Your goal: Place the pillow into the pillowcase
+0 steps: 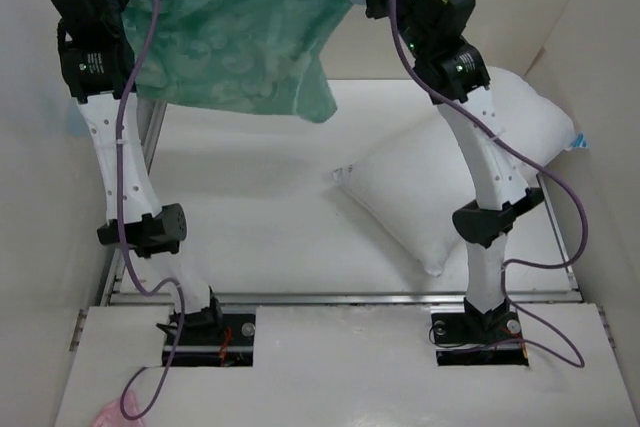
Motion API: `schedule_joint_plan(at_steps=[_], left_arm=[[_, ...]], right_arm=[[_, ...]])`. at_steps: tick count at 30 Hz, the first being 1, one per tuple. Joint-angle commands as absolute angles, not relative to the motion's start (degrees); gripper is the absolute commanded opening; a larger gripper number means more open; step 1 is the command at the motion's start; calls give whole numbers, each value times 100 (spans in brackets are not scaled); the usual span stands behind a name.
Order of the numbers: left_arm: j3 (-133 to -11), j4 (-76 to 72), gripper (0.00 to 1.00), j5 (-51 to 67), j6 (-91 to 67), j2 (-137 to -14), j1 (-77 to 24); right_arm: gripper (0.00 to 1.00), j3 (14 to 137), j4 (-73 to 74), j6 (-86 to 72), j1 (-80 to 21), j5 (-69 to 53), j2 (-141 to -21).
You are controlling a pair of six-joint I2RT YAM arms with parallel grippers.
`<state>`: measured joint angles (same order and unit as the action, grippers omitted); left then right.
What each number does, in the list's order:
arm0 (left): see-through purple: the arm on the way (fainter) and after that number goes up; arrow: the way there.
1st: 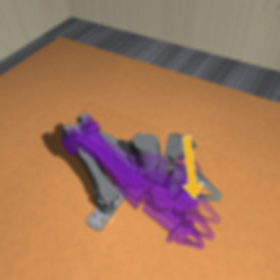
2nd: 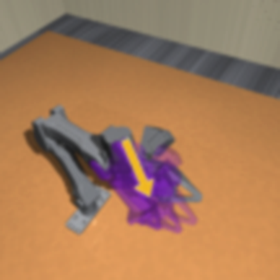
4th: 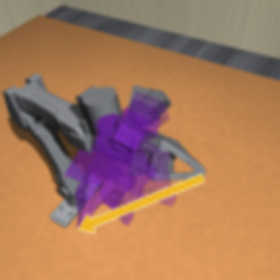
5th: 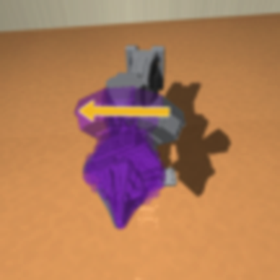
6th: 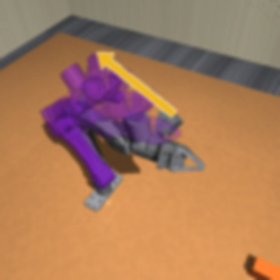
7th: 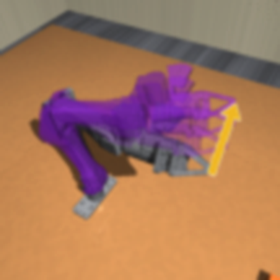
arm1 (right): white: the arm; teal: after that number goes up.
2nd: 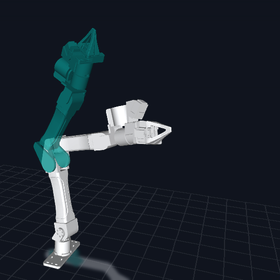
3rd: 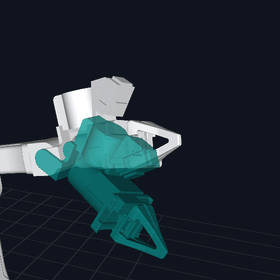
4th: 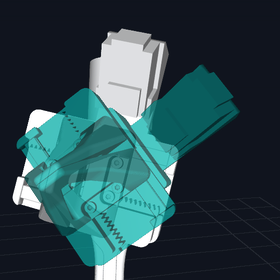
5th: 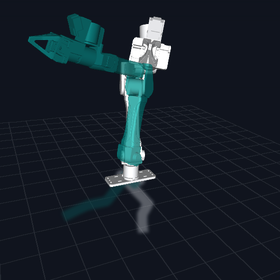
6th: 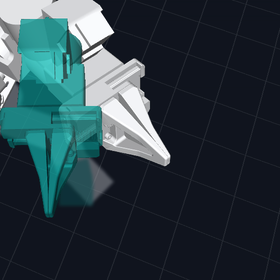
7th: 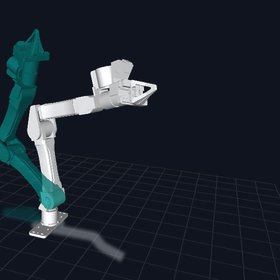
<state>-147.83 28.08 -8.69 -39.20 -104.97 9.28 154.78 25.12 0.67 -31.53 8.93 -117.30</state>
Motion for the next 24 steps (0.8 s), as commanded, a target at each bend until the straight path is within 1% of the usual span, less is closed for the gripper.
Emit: schedule_joint_plan(at_steps=[1,2,3,4,6,7,9,10,12,13,14,15,16,17,18,19,20,21,24], left_arm=[[-14682,2762,0,-144,-3507,-10566,1573],[-13616,2168,0,103,-3507,-10051,1573],[-13606,1875,0,105,-3411,-9785,1573],[-12587,1672,0,332,-3349,-9547,1573],[-11834,1678,0,334,-3113,-9063,1512],[-11073,1766,0,108,-3111,-8922,1512],[-10104,1828,0,-209,-3059,-8397,1512],[-9046,1880,0,-376,-3328,-8193,1512],[-7889,1759,0,-396,-3611,-7572,1512],[-7353,1636,0,-343,-3839,-7385,1512],[-6417,1513,1,-177,-4198,-7226,1512],[-6155,1512,8,-176,-4297,-7112,1512],[-6031,1834,10,-289,-4411,-7058,1512],[-6029,2115,28,-568,-4464,-7058,1512],[-6108,2379,48,-702,-4526,-7058,1512],[-6187,2565,65,-799,-4465,-7058,1512],[-6257,2827,87,-878,-4465,-7058,1512],[-6397,2926,100,-975,-4465,-7005,1512],[-6469,2779,100,-976,-4290,-6768,1416]], right_arm=[[0,14928,1796,527,-3173,686,-11298],[0,14219,1532,527,-3173,581,-11007],[0,13977,1529,527,-3173,493,-11004],[0,13783,1729,527,-3173,405,-10952],[0,13318,2064,527,-3173,81,-10899],[0,12619,2300,527,-3173,-43,-10829],[0,11668,2303,466,-3286,-350,-10680],[0,10610,2129,414,-3348,-352,-10470],[0,9533,1847,247,-3610,-352,-10214],[4,8588,1680,150,-3699,-352,-10082],[9,8187,1400,54,-3796,-352,-9846],[17,7887,1345,-69,-3884,-430,-9748],[24,7640,1345,-123,-4050,-492,-9669],[42,7333,1345,-175,-4113,-492,-9520],[59,7234,1458,-245,-4174,-492,-9423],[74,7181,1563,-246,-4236,-492,-9326],[94,7181,1669,-246,-4349,-344,-9221],[100,7181,1896,-246,-4351,-212,-8967],[100,7548,2337,-27,-4421,200,-8571]])
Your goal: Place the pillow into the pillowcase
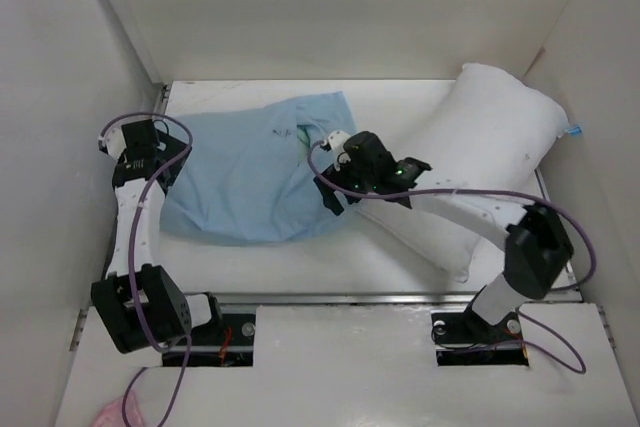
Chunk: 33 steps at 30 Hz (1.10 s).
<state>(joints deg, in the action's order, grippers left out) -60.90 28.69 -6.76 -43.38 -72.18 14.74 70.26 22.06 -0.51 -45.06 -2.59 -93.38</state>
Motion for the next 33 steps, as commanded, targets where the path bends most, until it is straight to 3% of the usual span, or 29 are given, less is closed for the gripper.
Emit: schedule_joint_plan(at_steps=[1,6,13,16,31,33], left_arm=[[-6469,2656,100,-889,-4141,-6715,1337],[-6776,2382,100,-501,-3288,-7090,285],[-6961,2329,95,-132,-2558,-8251,-1745],[-6961,2425,93,-201,-2558,-8881,-2125],[-8806,3119,94,-1238,-2549,-11258,-2373],[-8807,3234,88,-1449,-2671,-11328,-2373]], right_arm=[[100,7637,2590,-26,-4421,333,-8308],[100,7822,3321,-553,-4203,1720,-7709],[100,7104,4323,-817,-3298,1696,-6936],[100,6603,4438,-1054,-2955,1758,-6374],[100,5872,3885,-1476,-2242,1441,-6478],[100,5871,3823,-1537,-2180,1564,-6530]])
